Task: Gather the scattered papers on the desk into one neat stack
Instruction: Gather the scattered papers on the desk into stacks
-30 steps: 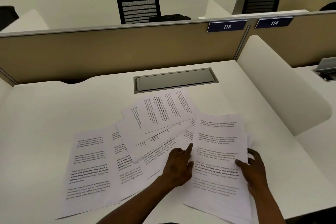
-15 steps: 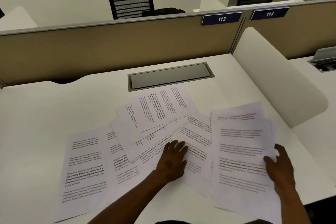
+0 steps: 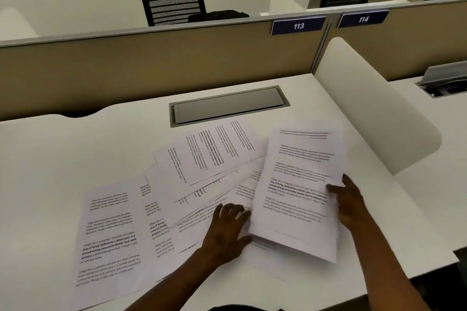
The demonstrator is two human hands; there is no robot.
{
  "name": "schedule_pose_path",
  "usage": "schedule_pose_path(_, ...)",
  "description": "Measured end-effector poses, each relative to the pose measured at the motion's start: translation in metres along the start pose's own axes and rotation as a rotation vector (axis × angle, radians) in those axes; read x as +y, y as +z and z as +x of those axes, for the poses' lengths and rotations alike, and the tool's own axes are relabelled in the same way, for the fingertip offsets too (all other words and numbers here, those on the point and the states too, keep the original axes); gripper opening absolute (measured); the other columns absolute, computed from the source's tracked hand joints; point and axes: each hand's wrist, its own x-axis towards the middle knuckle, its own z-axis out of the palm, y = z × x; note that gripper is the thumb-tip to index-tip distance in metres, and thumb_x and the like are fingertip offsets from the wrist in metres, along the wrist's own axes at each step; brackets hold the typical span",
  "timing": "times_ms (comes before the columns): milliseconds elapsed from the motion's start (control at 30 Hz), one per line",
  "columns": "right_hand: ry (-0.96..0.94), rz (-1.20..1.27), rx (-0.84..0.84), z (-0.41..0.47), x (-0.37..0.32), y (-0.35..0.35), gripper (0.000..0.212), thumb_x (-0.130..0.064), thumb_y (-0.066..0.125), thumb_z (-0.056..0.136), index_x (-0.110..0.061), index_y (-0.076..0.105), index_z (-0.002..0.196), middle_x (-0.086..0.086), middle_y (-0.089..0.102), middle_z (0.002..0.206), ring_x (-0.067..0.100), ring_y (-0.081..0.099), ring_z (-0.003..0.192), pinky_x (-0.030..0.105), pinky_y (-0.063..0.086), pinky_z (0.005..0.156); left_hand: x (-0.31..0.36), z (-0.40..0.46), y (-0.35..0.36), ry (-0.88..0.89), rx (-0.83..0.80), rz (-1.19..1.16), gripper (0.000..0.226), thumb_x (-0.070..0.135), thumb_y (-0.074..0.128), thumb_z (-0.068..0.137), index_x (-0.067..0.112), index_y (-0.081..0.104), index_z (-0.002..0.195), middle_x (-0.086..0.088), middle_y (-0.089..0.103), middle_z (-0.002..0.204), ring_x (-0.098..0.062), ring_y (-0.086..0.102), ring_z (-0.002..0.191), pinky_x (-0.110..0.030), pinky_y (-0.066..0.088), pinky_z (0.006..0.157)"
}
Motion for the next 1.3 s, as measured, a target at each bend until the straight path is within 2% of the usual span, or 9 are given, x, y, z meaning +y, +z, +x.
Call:
schedule_pose_path(167, -0.061, -0.211, 0.018, -0.002, 0.035, 0.024, 0.052, 0.013, 0.048, 0.091, -0.004, 0.048, 0.14, 0.022, 0.057, 0.135, 0.037, 0.057, 0.115, 0.043, 0.044, 0.102, 0.008, -0.012, 0.003, 0.0, 0.057, -0.043, 0.069, 0.066, 0.06, 0.078, 0.026, 0.058, 0.135, -0.017, 0.05, 0.146, -0.04, 0.043, 0.138, -0.062, 0.036, 0.11)
schedule_pose_path(300, 0.016, -0.223, 0.103, 0.004, 0.042, 0.008, 0.061, 0.01, 0.051, 0.091, -0.007, 0.037, 0.148, 0.019, 0.048, 0.146, 0.036, 0.048, 0.131, 0.044, 0.036, 0.112, 0.016, -0.011, 0.004, 0.007, 0.036, -0.007, 0.078, 0.068, 0.049, 0.081, 0.035, 0.036, 0.151, -0.016, 0.019, 0.163, -0.041, 0.013, 0.151, -0.061, 0.017, 0.118)
schedule_pose_path(433, 0.071, -0.293, 0.117, -0.006, 0.04, -0.014, 0.062, 0.008, 0.053, 0.091, -0.008, 0.037, 0.149, 0.016, 0.048, 0.146, 0.034, 0.047, 0.131, 0.041, 0.035, 0.111, 0.025, -0.006, 0.016, 0.109, -0.024, 0.055, 0.072, 0.047, 0.04, 0.093, 0.045, 0.002, 0.155, -0.009, -0.016, 0.165, -0.039, -0.021, 0.149, -0.062, -0.012, 0.116)
schedule_pose_path(567, 0.001, -0.533, 0.12, -0.027, 0.043, -0.019, 0.048, 0.002, 0.056, 0.091, -0.006, 0.052, 0.138, 0.017, 0.06, 0.134, 0.035, 0.057, 0.118, 0.041, 0.043, 0.104, 0.034, 0.004, 0.02, 0.154, -0.062, 0.038, 0.072, 0.036, 0.039, 0.098, 0.044, -0.003, 0.155, -0.004, -0.024, 0.164, -0.034, -0.029, 0.148, -0.061, -0.017, 0.117)
schedule_pose_path(733, -0.11, -0.781, 0.18, -0.042, 0.046, -0.005, 0.058, -0.016, 0.067, 0.089, -0.003, 0.045, 0.141, 0.024, 0.055, 0.135, 0.04, 0.055, 0.12, 0.048, 0.047, 0.102, 0.042, 0.011, 0.017, 0.029, -0.132, 0.047, 0.086, 0.074, 0.027, 0.09, 0.031, -0.003, 0.158, -0.016, -0.016, 0.164, -0.039, -0.022, 0.149, -0.06, -0.008, 0.12)
schedule_pose_path(933, -0.12, -0.655, 0.19, -0.048, 0.046, 0.011, 0.057, -0.021, 0.076, 0.082, -0.009, 0.053, 0.133, 0.019, 0.063, 0.123, 0.037, 0.061, 0.109, 0.046, 0.053, 0.092, 0.045, 0.007, 0.004, -0.004, -0.059, 0.103, 0.082, 0.071, 0.033, 0.085, 0.018, 0.05, 0.145, -0.019, 0.047, 0.149, -0.041, 0.04, 0.139, -0.053, 0.012, 0.11)
schedule_pose_path(1067, -0.092, -0.509, 0.179, -0.042, 0.042, 0.01, 0.056, -0.019, 0.078, 0.081, -0.013, 0.055, 0.132, 0.014, 0.066, 0.121, 0.032, 0.063, 0.103, 0.04, 0.053, 0.09, 0.045, 0.007, 0.002, 0.002, -0.037, 0.103, 0.082, 0.071, 0.04, 0.084, 0.018, 0.051, 0.145, -0.017, 0.048, 0.149, -0.039, 0.042, 0.139, -0.053, 0.013, 0.109)
schedule_pose_path(1200, -0.034, -0.317, 0.051, -0.033, 0.04, 0.006, 0.053, -0.004, 0.076, 0.081, -0.018, 0.057, 0.129, 0.014, 0.067, 0.115, 0.032, 0.065, 0.098, 0.047, 0.055, 0.09, 0.039, 0.007, 0.0, -0.004, -0.025, 0.084, 0.08, 0.069, 0.038, 0.086, 0.018, 0.046, 0.148, -0.013, 0.046, 0.152, -0.04, 0.036, 0.142, -0.058, 0.011, 0.113)
schedule_pose_path(1300, -0.122, -0.408, -0.004, -0.03, 0.035, 0.006, 0.053, 0.001, 0.07, 0.084, -0.026, 0.057, 0.127, 0.014, 0.067, 0.111, 0.034, 0.067, 0.093, 0.053, 0.057, 0.085, 0.033, 0.011, -0.003, 0.034, 0.038, 0.016, 0.065, 0.056, 0.058, 0.085, 0.018, 0.058, 0.137, -0.012, 0.059, 0.14, -0.04, 0.049, 0.134, -0.064, 0.035, 0.11)
